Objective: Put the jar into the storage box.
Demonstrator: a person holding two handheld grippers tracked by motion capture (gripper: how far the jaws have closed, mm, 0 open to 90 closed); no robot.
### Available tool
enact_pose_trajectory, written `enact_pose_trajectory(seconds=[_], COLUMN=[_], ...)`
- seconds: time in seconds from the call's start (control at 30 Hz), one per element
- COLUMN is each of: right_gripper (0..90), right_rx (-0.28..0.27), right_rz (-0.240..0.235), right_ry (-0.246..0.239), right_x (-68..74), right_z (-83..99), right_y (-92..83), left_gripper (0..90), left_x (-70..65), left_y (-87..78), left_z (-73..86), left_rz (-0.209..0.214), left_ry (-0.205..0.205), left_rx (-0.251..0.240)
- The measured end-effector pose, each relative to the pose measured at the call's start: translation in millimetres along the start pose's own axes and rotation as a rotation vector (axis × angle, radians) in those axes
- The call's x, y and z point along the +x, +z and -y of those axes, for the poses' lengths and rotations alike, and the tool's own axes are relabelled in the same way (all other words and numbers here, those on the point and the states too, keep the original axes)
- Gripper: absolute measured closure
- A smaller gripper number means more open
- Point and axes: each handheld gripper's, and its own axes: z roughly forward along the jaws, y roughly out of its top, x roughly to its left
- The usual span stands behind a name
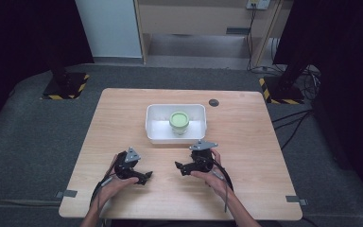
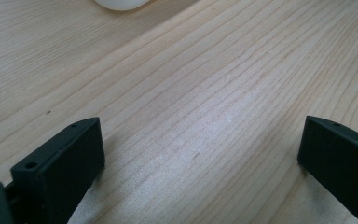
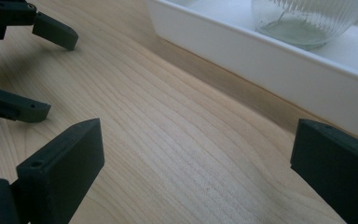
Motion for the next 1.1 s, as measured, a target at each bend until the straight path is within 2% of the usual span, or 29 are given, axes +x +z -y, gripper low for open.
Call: enact_pose_trajectory(seconds=[1.1], right_gripper=[2.8], right_rx=[0.021], right_rz=[0.020], right_ry=[0.033], right_x=[-8.0], right_z=[23.3], right_y=[-15.1], left_gripper=[0.0], left_x=[-0.1], left_y=[0.0], left_z=[0.0], left_rz=[0.000], left_ry=[-0.001], left_rx=[-0.001])
